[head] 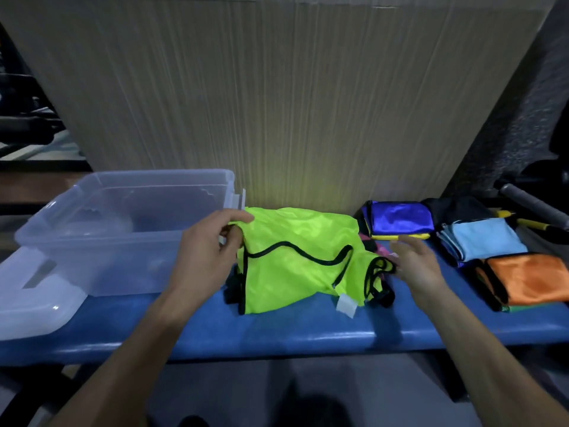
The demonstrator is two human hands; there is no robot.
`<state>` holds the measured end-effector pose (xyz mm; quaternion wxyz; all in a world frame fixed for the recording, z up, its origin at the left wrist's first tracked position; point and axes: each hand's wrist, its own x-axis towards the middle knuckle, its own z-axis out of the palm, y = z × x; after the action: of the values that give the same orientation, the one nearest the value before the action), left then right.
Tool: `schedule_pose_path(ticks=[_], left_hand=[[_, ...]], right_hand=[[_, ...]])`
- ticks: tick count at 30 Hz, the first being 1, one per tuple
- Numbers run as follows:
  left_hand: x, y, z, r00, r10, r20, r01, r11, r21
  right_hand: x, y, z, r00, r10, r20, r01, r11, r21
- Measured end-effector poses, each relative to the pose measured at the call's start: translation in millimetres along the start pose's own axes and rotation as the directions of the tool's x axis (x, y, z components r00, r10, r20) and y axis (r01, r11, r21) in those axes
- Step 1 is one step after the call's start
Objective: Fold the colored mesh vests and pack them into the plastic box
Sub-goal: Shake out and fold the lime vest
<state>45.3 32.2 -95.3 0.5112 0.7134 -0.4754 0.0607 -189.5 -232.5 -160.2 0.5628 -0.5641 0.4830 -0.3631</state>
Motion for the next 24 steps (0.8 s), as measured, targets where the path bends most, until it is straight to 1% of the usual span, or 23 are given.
schedule_pose_path(ticks=[1, 2, 3, 4, 5, 6, 7, 8, 9, 10, 11, 12, 14, 15, 16, 17, 18, 19, 20, 22, 24], left_hand=[[0.6, 2.7, 1.8, 1.000, -0.015, 0.006, 0.015, 1.000, 0.002], [1.3, 5.4, 2.7, 1.000, -0.018, 0.007, 0.018, 1.000, 0.020], [1.9, 7.1, 2.9, 1.000, -0.013, 0.010, 0.013, 0.999, 0.040], [2.3, 8.6, 3.2, 1.000, -0.005, 0.013, 0.004, 0.998, 0.055], [2.7, 10.2, 3.0, 1.000, 0.009, 0.010, -0.010, 0.998, 0.064], [3.7, 10.9, 3.5, 1.000, 0.029, 0.002, -0.029, 0.997, 0.070], [4.4, 11.8, 4.3, 0.999, 0.053, -0.013, -0.052, 0.996, 0.073], [5.7, 12.5, 5.1, 0.997, 0.077, -0.030, -0.074, 0.994, 0.080], [7.1, 13.6, 6.3, 0.994, 0.101, -0.046, -0.096, 0.991, 0.096], [8.1, 14.2, 7.3, 0.990, 0.125, -0.059, -0.117, 0.986, 0.120], [8.5, 14.7, 8.1, 0.987, 0.148, -0.067, -0.137, 0.980, 0.145], [8.9, 14.9, 8.6, 0.984, 0.163, -0.077, -0.148, 0.975, 0.164], [9.3, 14.0, 7.6, 0.980, 0.169, -0.101, -0.149, 0.972, 0.181], [9.4, 13.4, 6.3, 0.978, 0.176, -0.109, -0.154, 0.970, 0.190], [9.4, 12.7, 5.0, 0.976, 0.186, -0.112, -0.162, 0.967, 0.197], [8.9, 12.0, 3.6, 0.976, 0.187, -0.110, -0.165, 0.968, 0.189], [8.4, 12.2, 2.1, 0.981, 0.166, -0.104, -0.148, 0.976, 0.159], [8.0, 13.4, 0.7, 0.988, 0.121, -0.096, -0.110, 0.987, 0.114], [7.6, 14.4, -0.7, 0.994, 0.070, -0.085, -0.065, 0.996, 0.061], [5.8, 16.6, -1.5, 0.998, -0.018, -0.058, 0.014, 0.998, -0.065], [3.6, 21.3, -3.2, 0.997, -0.075, -0.032, 0.066, 0.974, -0.216]], right_hand=[[-5.6, -1.0, 2.4, 0.995, -0.096, -0.015, 0.093, 0.981, -0.170], [-11.4, -2.4, 3.5, 0.972, -0.233, 0.009, 0.223, 0.916, -0.333], [-19.2, -4.5, 4.1, 0.922, -0.381, 0.076, 0.371, 0.809, -0.456], [-26.7, -6.0, 3.7, 0.846, -0.505, 0.173, 0.511, 0.672, -0.535], [-36.7, -8.3, 4.8, 0.768, -0.575, 0.283, 0.614, 0.532, -0.583], [-43.4, -5.9, 6.2, 0.698, -0.596, 0.398, 0.683, 0.387, -0.620], [-51.1, -4.3, 8.5, 0.656, -0.555, 0.511, 0.715, 0.241, -0.657], [-55.1, -1.0, 11.9, 0.659, -0.459, 0.596, 0.710, 0.116, -0.695], [-56.9, 3.2, 15.6, 0.693, -0.327, 0.643, 0.686, 0.021, -0.728], [-56.4, 7.9, 17.9, 0.738, -0.208, 0.642, 0.653, -0.023, -0.757], [-54.5, 12.7, 18.3, 0.773, -0.138, 0.619, 0.623, -0.017, -0.782], [-51.2, 15.5, 17.6, 0.788, -0.135, 0.601, 0.608, 0.020, -0.794], [-43.9, 19.1, 13.9, 0.773, -0.250, 0.583, 0.613, 0.057, -0.788], [-41.7, 19.3, 10.8, 0.759, -0.308, 0.574, 0.625, 0.094, -0.775], [-39.1, 20.0, 7.2, 0.752, -0.328, 0.572, 0.644, 0.176, -0.745], [-39.4, 18.1, 3.8, 0.757, -0.324, 0.567, 0.652, 0.317, -0.689], [-39.7, 15.4, 0.0, 0.767, -0.331, 0.550, 0.638, 0.480, -0.602], [-42.7, 9.5, -3.1, 0.781, -0.345, 0.521, 0.614, 0.576, -0.540], [-42.1, 5.5, -7.0, 0.787, -0.375, 0.491, 0.607, 0.615, -0.503], [-44.4, -6.2, -14.0, 0.793, -0.443, 0.419, 0.607, 0.629, -0.485], [-46.0, -18.4, -23.3, 0.804, -0.483, 0.346, 0.593, 0.683, -0.426]])
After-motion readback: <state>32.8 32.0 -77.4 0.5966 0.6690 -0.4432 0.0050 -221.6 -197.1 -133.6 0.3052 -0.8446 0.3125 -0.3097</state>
